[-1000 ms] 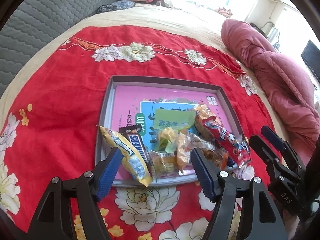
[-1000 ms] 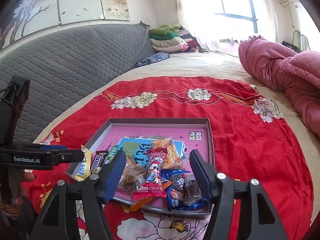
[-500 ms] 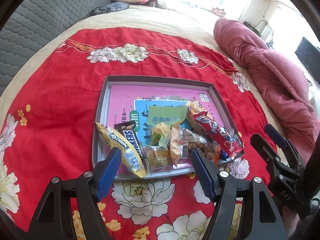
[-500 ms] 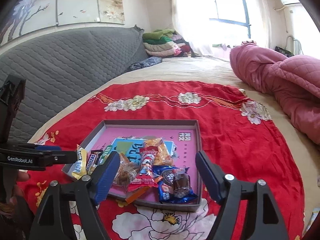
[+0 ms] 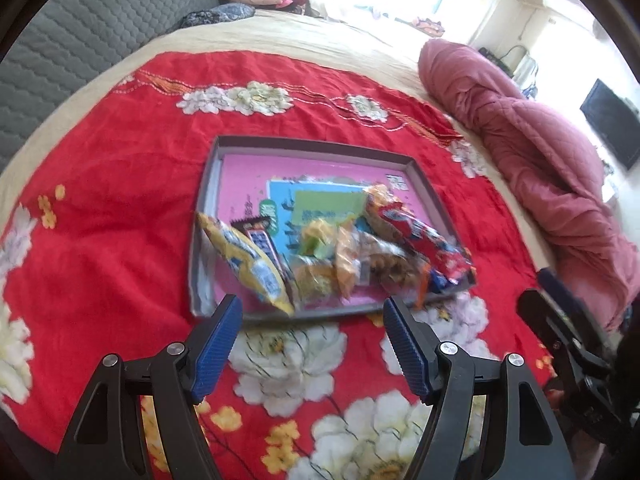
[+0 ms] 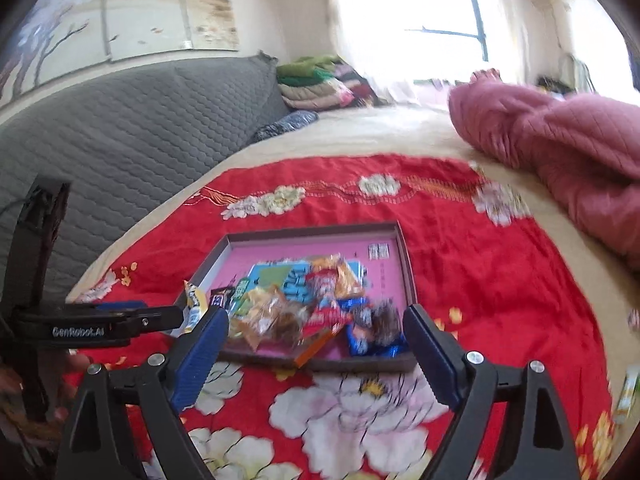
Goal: Organize snacks
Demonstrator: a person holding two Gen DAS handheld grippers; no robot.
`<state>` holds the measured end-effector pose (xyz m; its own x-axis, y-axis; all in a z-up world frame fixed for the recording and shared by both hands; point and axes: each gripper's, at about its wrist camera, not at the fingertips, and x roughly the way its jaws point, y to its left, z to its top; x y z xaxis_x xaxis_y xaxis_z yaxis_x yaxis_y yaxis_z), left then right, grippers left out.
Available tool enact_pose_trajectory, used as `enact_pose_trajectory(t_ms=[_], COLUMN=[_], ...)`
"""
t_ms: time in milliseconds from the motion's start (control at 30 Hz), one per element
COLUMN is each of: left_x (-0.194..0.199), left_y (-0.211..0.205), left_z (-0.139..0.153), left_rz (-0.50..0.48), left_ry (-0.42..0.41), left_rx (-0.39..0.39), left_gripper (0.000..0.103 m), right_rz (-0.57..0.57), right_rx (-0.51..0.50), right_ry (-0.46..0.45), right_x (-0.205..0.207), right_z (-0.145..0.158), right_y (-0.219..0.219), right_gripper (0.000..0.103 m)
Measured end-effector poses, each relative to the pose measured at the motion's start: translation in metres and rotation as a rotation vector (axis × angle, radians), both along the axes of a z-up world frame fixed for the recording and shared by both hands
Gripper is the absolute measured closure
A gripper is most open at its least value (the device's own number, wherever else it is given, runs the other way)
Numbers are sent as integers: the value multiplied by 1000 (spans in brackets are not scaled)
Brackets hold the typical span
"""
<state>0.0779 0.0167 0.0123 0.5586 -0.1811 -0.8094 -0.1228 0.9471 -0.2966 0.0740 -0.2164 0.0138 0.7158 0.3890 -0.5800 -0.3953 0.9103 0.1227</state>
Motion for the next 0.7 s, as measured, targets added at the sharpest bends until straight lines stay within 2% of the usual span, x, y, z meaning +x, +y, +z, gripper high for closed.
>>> enact_pose_trajectory(t_ms=[133,567,700], left_x=[-13,-45,-51], left_y=[-1,-5,-3], left_z=[1,-2,1], left_rz=[-6,0,18], left_ry=[4,48,42], left_rx=[3,33,46], left_gripper=[28,28,28], right_rz=[-55,-69,-78], right_rx=[41,-87,-96], right_ry=[64,79,92], right_x=[-8,-37,-46], right_z=[-2,-5,-5], right_y=[-10,8,10], right_gripper=[14,13,13])
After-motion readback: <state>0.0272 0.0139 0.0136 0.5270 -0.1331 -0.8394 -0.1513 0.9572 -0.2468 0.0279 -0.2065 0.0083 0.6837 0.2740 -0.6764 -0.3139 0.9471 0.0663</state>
